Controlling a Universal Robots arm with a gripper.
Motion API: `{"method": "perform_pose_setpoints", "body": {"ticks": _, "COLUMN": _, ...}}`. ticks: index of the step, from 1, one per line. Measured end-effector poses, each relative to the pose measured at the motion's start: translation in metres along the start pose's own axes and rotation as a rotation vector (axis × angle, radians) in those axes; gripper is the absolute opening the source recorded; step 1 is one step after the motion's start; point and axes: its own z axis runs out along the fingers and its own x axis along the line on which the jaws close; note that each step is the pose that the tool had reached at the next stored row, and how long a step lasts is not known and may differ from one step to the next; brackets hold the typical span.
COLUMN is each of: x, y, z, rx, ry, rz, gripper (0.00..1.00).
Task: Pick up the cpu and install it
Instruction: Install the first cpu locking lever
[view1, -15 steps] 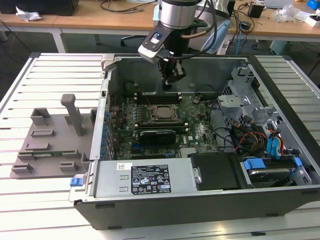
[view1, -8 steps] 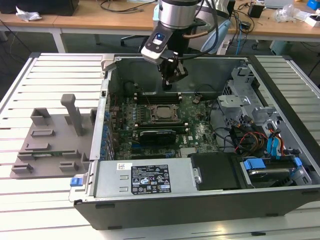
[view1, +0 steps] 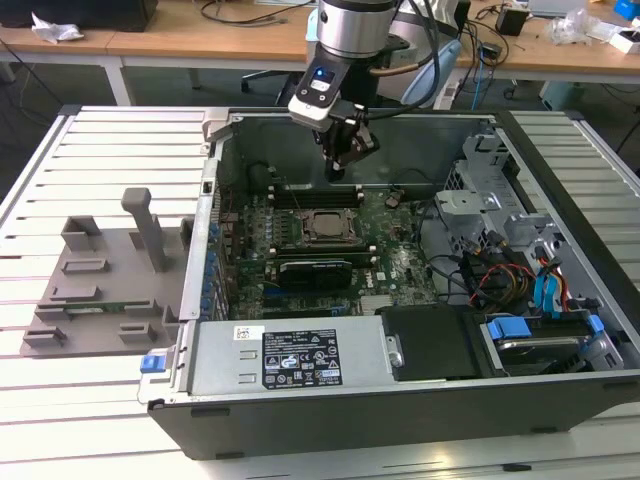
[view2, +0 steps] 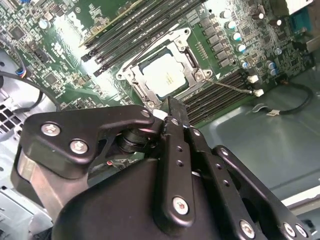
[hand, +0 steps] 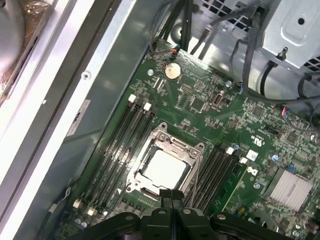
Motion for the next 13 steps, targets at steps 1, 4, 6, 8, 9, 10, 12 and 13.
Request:
{"method": "perform_pose_setpoints", "body": {"ticks": 1, "x": 0.0, "y": 0.0, "z": 0.0, "rx": -0.0001, "ry": -0.0004, "rz": -0.008, "gripper": 0.11}}
{"method": "perform_pose_setpoints", "body": {"ticks": 4, "x": 0.0, "y": 0.0, "z": 0.0, "rx": -0.001, "ry": -0.0016, "rz": -0.037, "gripper": 0.11}}
{"method": "perform_pose_setpoints", "body": {"ticks": 6, "x": 0.0, "y": 0.0, "z": 0.0, "rx": -0.0013, "ry": -0.0022, "rz": -0.05, "gripper": 0.11}}
{"method": "perform_pose_setpoints", "body": {"ticks": 8, "x": 0.0, "y": 0.0, "z": 0.0, "rx": -0.002, "ry": -0.0034, "rz": -0.076, "gripper": 0.11}}
{"method": "perform_pose_setpoints", "body": {"ticks": 9, "x": 0.0, "y": 0.0, "z": 0.0, "rx": -0.0022, "ry": -0.0038, "rz": -0.084, "gripper": 0.11}}
{"method": "perform_pose_setpoints", "body": {"ticks": 10, "x": 0.0, "y": 0.0, "z": 0.0, "rx": -0.0026, "ry": -0.0043, "rz": -0.097, "gripper": 0.11}}
{"method": "perform_pose_setpoints", "body": {"ticks": 12, "x": 0.0, "y": 0.0, "z": 0.0, "rx": -0.0032, "ry": -0.0053, "rz": -0.119, "gripper": 0.11}}
{"method": "perform_pose_setpoints", "body": {"ticks": 13, "x": 0.0, "y": 0.0, "z": 0.0, "rx": -0.0035, "ry": -0.0057, "rz": -0.129, "gripper": 0.11}}
